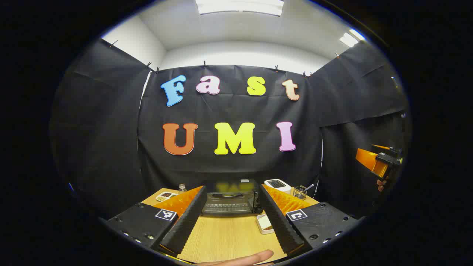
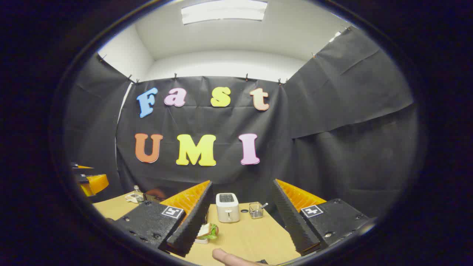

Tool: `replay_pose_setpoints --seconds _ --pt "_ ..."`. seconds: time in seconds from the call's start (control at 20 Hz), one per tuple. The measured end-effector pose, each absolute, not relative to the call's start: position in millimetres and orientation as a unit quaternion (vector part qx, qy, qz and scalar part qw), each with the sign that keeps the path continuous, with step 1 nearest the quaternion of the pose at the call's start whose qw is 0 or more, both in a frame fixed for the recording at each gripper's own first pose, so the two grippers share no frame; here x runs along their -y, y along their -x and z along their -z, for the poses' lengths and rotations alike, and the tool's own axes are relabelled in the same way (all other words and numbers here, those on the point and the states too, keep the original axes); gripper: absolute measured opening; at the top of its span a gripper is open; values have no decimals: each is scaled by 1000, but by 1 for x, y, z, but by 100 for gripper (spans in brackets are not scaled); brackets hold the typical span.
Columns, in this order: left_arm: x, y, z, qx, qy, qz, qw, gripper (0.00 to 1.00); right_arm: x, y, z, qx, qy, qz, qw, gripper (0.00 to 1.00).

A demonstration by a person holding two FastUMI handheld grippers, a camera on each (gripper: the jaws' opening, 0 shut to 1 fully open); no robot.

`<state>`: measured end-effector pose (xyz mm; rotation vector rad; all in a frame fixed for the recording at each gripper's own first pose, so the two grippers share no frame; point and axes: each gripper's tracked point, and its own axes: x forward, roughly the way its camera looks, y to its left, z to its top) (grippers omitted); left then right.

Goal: Open the electric oven with the left hand, put the food in, and close the electric oven.

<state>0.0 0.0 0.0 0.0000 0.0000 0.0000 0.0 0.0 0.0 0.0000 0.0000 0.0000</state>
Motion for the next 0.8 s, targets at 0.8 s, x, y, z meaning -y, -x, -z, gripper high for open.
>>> replay_pose_setpoints --seconds 0.8 --pt "14 -15 16 -13 6 20 1000 92 9 -7 24 -26 14 -7 1000 100"
